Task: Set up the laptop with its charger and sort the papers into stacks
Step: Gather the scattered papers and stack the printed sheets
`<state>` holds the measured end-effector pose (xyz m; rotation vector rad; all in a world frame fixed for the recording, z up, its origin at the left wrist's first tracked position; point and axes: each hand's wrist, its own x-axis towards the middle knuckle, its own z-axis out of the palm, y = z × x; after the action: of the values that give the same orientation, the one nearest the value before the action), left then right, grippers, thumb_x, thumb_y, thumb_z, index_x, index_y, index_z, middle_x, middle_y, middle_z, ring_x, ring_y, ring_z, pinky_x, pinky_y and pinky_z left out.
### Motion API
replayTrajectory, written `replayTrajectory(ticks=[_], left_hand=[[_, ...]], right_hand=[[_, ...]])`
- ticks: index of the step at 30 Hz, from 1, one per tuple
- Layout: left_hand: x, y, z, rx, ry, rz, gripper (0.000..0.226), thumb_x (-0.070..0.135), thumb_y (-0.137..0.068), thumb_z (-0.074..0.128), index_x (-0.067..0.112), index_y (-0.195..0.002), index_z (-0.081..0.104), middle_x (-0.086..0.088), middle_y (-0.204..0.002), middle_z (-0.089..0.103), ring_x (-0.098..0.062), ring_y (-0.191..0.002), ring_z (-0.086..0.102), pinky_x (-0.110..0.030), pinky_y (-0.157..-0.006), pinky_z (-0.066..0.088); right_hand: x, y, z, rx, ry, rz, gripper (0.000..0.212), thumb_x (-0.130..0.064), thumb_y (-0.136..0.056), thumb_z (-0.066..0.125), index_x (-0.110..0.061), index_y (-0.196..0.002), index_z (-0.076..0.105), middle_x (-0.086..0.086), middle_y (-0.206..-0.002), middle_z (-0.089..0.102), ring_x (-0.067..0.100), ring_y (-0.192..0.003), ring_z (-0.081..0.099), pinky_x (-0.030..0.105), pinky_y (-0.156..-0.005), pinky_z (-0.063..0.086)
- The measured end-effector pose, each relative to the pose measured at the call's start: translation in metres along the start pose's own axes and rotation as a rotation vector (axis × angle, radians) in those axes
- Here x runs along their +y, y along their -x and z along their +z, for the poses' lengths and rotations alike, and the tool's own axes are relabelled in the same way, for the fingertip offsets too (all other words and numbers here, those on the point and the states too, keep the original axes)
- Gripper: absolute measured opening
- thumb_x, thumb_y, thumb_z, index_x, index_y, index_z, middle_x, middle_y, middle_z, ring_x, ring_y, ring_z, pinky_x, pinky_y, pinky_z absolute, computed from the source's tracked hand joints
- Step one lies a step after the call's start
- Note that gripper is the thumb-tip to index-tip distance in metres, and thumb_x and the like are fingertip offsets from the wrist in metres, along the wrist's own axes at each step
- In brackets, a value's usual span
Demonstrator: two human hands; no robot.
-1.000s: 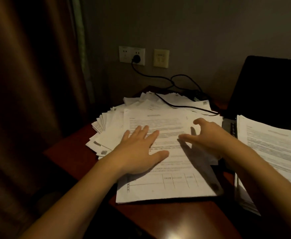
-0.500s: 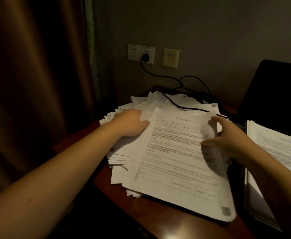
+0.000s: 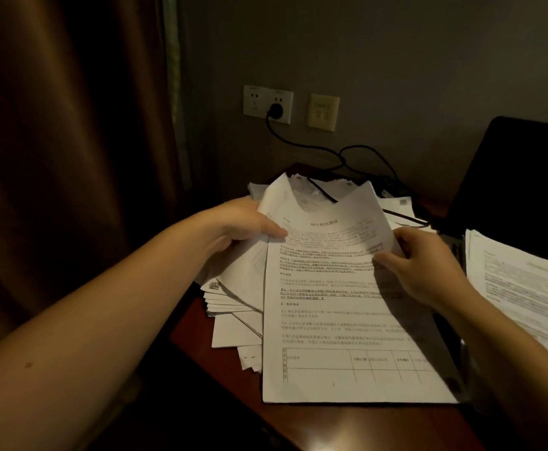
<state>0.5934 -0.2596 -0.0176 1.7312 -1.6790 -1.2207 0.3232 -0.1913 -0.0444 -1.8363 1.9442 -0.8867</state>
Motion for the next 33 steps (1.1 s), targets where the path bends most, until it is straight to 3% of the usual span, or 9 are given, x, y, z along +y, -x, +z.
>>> replayTrajectory(ticks=[3, 8, 12, 15, 17, 20, 26, 29, 33], left_hand=[[-0.003, 0.001, 0.004, 0.074, -0.045, 0.073, 0.030, 0.017, -0.082, 0.082, 0.027, -0.103, 0.064, 0.004, -0.095, 0.071, -0.018, -0.088, 0.069, -0.029, -0.071, 0.055], [-0.009, -0.010, -0.003, 0.086, -0.404, 0.111, 0.066, 0.047, -0.081, 0.079, 0.028, -0.139, 0.053, 0.001, -0.132, 0.061, -0.022, -0.114, 0.059, -0.042, -0.100, 0.051], [-0.009, -0.024, -0.012, 0.105, -0.548, 0.042, 0.093, 0.068, -0.072, 0.076, 0.021, -0.147, 0.047, -0.001, -0.146, 0.051, -0.023, -0.126, 0.052, -0.038, -0.103, 0.047], [-0.006, -0.026, -0.016, 0.055, -0.500, 0.026, 0.071, 0.056, -0.076, 0.081, 0.024, -0.133, 0.055, 0.007, -0.123, 0.058, -0.016, -0.106, 0.053, -0.030, -0.086, 0.043], [-0.006, -0.029, -0.016, 0.042, -0.497, 0.028, 0.044, 0.050, -0.079, 0.081, 0.029, -0.107, 0.055, 0.014, -0.097, 0.055, -0.011, -0.090, 0.054, -0.025, -0.074, 0.042], [-0.008, -0.034, -0.015, 0.023, -0.530, 0.048, 0.038, 0.051, -0.076, 0.083, 0.027, -0.091, 0.057, 0.009, -0.094, 0.062, -0.010, -0.083, 0.059, -0.025, -0.062, 0.046], [-0.007, -0.038, -0.017, -0.119, -0.539, 0.149, 0.075, 0.057, -0.073, 0.083, 0.036, -0.138, 0.051, 0.013, -0.130, 0.061, -0.014, -0.114, 0.059, -0.031, -0.096, 0.047], [0.001, -0.045, -0.023, -0.148, -0.648, 0.126, 0.089, 0.067, -0.069, 0.079, 0.039, -0.146, 0.043, 0.017, -0.137, 0.052, -0.017, -0.126, 0.053, -0.033, -0.103, 0.043], [0.009, -0.050, -0.030, -0.046, -0.757, 0.110, 0.101, 0.063, -0.067, 0.082, 0.026, -0.150, 0.039, 0.004, -0.149, 0.046, -0.024, -0.131, 0.049, -0.037, -0.105, 0.044]], right_hand=[[0.002, -0.003, -0.003, -0.037, 0.018, -0.006, 0.020, -0.028, -0.095, 0.064, -0.022, -0.114, 0.059, -0.001, -0.121, 0.066, 0.007, -0.078, 0.060, 0.016, -0.053, 0.046], [0.005, -0.004, -0.006, -0.221, 0.155, 0.067, 0.024, -0.035, -0.096, 0.062, -0.026, -0.115, 0.051, -0.001, -0.120, 0.063, 0.006, -0.072, 0.057, 0.016, -0.048, 0.044], [0.004, -0.005, -0.010, -0.213, 0.207, 0.090, 0.036, -0.041, -0.091, 0.067, -0.024, -0.120, 0.053, 0.001, -0.123, 0.063, 0.018, -0.086, 0.062, 0.019, -0.050, 0.047], [-0.001, -0.006, -0.012, -0.185, 0.204, 0.133, 0.036, -0.042, -0.087, 0.073, -0.022, -0.111, 0.055, 0.004, -0.127, 0.063, 0.019, -0.088, 0.059, 0.019, -0.048, 0.043], [-0.002, -0.005, -0.014, -0.175, 0.180, 0.169, 0.034, -0.040, -0.083, 0.077, -0.021, -0.104, 0.058, 0.004, -0.128, 0.063, 0.016, -0.085, 0.057, 0.017, -0.045, 0.040], [-0.004, -0.002, -0.019, -0.121, 0.182, 0.155, 0.033, -0.035, -0.080, 0.080, -0.020, -0.101, 0.060, 0.004, -0.123, 0.064, 0.008, -0.070, 0.054, 0.013, -0.041, 0.036], [-0.003, 0.000, -0.012, -0.084, 0.284, 0.071, 0.026, -0.037, -0.084, 0.077, -0.024, -0.096, 0.059, 0.005, -0.125, 0.064, 0.017, -0.081, 0.058, 0.020, -0.049, 0.048], [-0.005, 0.000, -0.008, -0.040, 0.337, 0.048, 0.023, -0.035, -0.086, 0.076, -0.024, -0.097, 0.059, 0.005, -0.129, 0.060, 0.024, -0.092, 0.059, 0.035, -0.067, 0.059], [-0.004, -0.002, -0.008, 0.040, 0.276, -0.003, 0.035, -0.032, -0.083, 0.079, -0.023, -0.113, 0.062, 0.005, -0.130, 0.057, 0.028, -0.106, 0.059, 0.045, -0.084, 0.058]])
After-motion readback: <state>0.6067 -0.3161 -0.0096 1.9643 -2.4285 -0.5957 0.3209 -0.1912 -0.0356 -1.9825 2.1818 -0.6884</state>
